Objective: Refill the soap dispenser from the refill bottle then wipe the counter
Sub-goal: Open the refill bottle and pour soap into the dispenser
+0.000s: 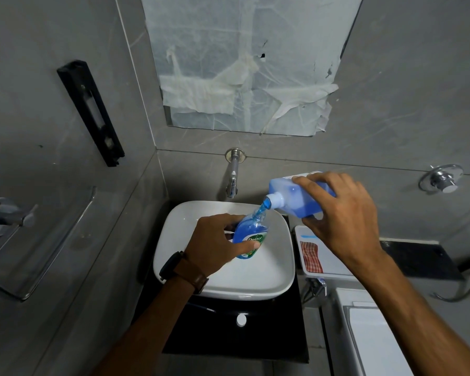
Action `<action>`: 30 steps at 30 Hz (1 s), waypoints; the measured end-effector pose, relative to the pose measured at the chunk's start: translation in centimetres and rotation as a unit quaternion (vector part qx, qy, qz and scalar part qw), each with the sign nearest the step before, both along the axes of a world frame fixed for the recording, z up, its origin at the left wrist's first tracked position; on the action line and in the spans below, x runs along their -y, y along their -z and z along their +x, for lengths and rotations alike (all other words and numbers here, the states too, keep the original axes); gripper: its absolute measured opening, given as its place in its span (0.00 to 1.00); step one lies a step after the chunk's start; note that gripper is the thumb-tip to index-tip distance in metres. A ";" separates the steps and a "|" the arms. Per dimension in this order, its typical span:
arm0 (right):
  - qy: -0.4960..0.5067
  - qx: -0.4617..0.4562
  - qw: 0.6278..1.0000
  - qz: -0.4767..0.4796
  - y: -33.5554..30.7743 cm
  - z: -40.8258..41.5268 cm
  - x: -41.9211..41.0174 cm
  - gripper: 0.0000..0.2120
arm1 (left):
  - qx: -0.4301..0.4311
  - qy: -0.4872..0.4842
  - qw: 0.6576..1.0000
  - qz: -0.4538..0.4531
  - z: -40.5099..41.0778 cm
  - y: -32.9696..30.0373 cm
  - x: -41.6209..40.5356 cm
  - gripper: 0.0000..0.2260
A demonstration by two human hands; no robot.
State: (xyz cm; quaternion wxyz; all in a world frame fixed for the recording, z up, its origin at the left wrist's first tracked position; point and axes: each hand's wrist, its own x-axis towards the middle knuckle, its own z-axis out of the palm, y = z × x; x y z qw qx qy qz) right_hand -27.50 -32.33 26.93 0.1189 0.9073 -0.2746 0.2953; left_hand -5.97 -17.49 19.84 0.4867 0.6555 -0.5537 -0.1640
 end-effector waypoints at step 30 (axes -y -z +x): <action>-0.008 0.009 1.000 -0.010 -0.6 -0.2 0.0 0.34 | -0.005 0.000 1.000 -0.010 0.1 0.4 -0.3 0.26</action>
